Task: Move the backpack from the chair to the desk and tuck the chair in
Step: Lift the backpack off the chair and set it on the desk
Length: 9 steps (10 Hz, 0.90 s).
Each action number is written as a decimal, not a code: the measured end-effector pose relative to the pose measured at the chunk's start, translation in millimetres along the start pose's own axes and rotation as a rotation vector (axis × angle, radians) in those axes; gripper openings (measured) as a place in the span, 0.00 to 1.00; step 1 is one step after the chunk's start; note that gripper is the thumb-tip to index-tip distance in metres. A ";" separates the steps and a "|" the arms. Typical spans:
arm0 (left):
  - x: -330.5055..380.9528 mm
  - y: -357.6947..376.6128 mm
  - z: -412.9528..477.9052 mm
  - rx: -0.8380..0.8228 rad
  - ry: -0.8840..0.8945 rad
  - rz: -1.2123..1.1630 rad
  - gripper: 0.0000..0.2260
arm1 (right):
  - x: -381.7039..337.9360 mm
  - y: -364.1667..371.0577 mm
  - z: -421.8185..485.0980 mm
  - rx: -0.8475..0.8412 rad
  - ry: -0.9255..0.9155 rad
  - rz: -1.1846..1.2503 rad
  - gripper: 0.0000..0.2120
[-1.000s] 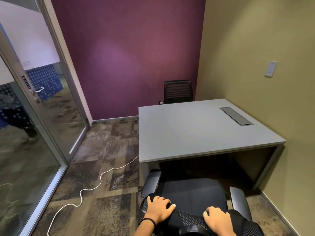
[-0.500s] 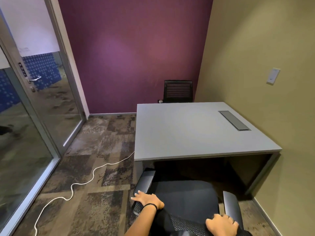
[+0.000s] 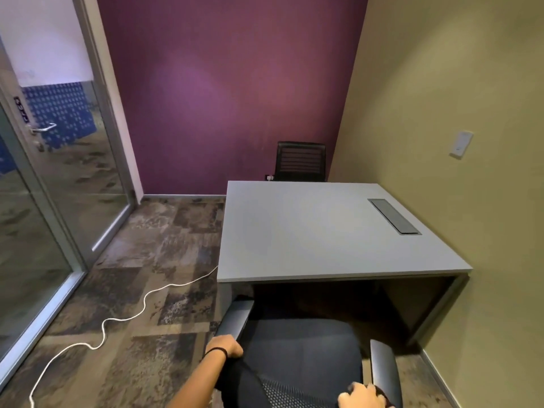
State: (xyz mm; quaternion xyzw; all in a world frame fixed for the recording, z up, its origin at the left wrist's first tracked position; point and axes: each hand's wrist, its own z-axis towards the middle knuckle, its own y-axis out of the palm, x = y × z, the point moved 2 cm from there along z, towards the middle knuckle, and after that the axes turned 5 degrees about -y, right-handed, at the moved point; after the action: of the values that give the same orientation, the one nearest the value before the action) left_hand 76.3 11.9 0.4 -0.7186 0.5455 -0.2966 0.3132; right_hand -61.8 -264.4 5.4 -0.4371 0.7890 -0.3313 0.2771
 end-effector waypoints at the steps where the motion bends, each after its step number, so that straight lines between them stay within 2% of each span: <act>1: -14.9 -2.0 2.6 -0.036 0.040 -0.120 0.22 | 1.6 9.1 -0.8 0.124 0.123 0.035 0.22; 2: -34.0 2.1 1.2 -0.102 0.133 -0.351 0.02 | -3.2 11.8 -3.3 0.136 0.214 0.074 0.19; 3: -47.6 10.3 -6.6 -0.111 0.159 -0.619 0.08 | -7.5 8.6 -3.8 0.214 0.271 0.115 0.17; 5: -59.1 26.3 -11.4 -0.044 0.169 -0.857 0.11 | -7.4 13.7 -10.4 0.323 0.246 0.092 0.16; 6: -60.3 28.1 -12.4 -0.037 0.166 -0.862 0.05 | -8.0 13.7 -11.9 0.349 0.238 0.095 0.16; 7: -60.4 34.0 -14.0 0.060 0.129 -0.809 0.21 | -6.6 15.9 -11.0 0.364 0.218 0.095 0.16; 8: -59.3 41.3 -21.2 0.131 0.090 -0.827 0.21 | -5.0 18.5 -9.4 0.373 0.206 0.090 0.16; 9: -60.6 48.9 -26.6 0.204 0.056 -0.886 0.13 | -4.4 20.5 -9.1 0.381 0.209 0.082 0.16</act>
State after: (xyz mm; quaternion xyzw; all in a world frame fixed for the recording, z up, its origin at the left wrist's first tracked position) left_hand 12.8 57.0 -25.8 -0.8397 0.1619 -0.4737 0.2105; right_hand -76.7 -249.8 -4.0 -0.3075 0.7538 -0.5062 0.2845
